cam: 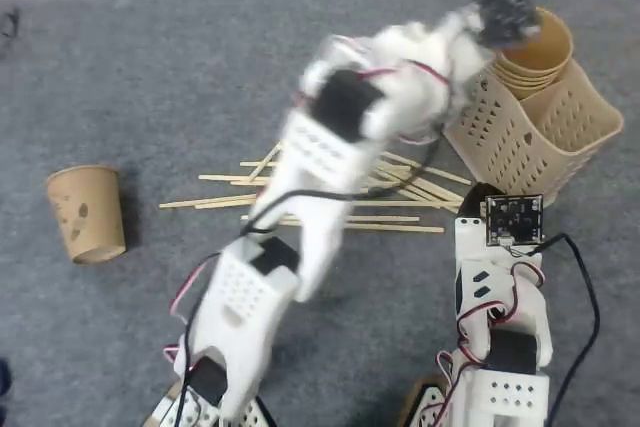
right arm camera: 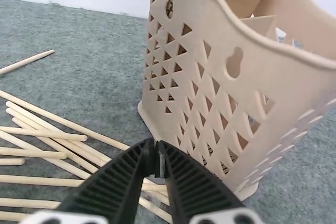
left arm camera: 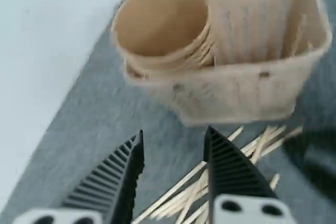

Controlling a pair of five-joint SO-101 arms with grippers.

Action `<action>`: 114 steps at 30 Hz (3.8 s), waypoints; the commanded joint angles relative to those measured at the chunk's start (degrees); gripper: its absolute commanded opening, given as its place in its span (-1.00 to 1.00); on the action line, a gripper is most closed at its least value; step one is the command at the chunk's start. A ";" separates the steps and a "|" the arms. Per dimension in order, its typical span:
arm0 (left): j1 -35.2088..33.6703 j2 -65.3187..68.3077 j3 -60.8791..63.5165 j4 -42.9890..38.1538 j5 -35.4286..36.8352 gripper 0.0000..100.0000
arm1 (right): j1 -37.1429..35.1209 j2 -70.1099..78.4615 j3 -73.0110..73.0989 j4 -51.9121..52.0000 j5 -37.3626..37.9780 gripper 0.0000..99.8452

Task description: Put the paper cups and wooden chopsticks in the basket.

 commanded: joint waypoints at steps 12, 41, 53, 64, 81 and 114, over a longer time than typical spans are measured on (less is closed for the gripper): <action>-39.74 -31.56 31.34 4.22 -20.66 -0.65 | -0.22 -0.92 1.14 -1.54 0.70 -0.98; -71.30 -5.01 45.67 -25.23 -48.44 -0.97 | -0.31 -0.92 1.14 -1.19 0.70 -0.98; -74.37 2.64 45.76 -23.82 -56.62 -0.98 | -0.31 -0.92 1.14 -1.19 0.70 -0.98; -74.90 1.76 41.89 4.48 -71.21 -0.98 | -0.31 -0.92 1.14 -1.19 0.70 -0.98; -69.63 -31.74 81.89 4.40 -77.71 -0.98 | -0.40 -0.92 1.14 -1.63 0.70 -0.98; -79.12 -89.85 122.07 -3.78 -82.37 -0.77 | -0.31 -0.92 1.14 -1.54 0.70 -0.98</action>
